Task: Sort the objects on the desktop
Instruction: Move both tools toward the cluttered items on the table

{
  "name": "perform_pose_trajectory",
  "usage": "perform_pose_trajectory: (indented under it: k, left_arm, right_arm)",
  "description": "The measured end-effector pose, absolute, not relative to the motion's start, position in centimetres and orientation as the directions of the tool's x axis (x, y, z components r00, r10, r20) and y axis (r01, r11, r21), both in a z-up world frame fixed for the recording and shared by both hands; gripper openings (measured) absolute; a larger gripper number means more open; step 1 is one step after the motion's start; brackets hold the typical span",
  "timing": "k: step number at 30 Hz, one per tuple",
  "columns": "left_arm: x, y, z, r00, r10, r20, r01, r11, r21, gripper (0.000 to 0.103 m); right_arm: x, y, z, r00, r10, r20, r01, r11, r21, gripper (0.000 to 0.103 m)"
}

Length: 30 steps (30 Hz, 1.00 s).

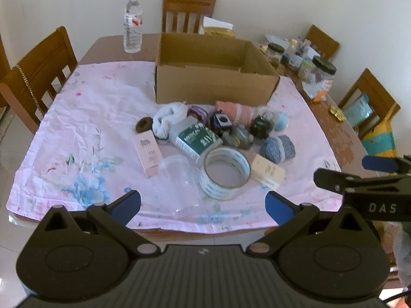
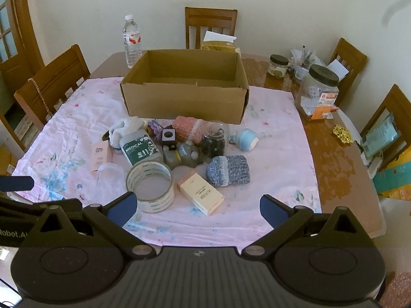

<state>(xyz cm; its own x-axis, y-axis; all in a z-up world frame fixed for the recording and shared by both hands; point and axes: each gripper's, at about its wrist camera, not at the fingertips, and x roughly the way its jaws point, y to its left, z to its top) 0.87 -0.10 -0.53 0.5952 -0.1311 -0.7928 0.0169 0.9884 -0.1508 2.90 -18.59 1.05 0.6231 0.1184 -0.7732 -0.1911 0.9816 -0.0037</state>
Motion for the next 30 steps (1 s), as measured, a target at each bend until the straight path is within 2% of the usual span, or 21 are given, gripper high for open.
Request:
perform_pose_trajectory:
  k: [4,11,21,30]
  left_arm:
    - [0.7,0.0,-0.5,0.625,-0.144,-0.767,0.013,0.985,-0.175,0.102]
    - [0.7,-1.0,-1.3,0.623,-0.097,-0.776,0.001,0.992,-0.124,0.102]
    - [0.0,-2.0,-2.1,0.699,-0.008,-0.715,-0.035,0.998,-0.045,0.102]
    - [0.8,-1.2,-4.0,0.645,-0.024,-0.764,-0.048,0.996,-0.072,0.102]
  right_arm:
    - [3.1,-19.2,1.0,0.625,0.144,-0.767,-0.208,0.978,0.014,0.103]
    - [3.5,-20.2,0.4,0.625,0.172,-0.762,-0.252,0.968,0.011,0.103]
    - [4.4,-21.2,-0.9,0.615,0.246,-0.749,-0.357,0.934,0.014,0.103]
    - [4.5,-21.6,-2.2,0.609,0.304,-0.733,-0.430,0.903,0.018,0.103]
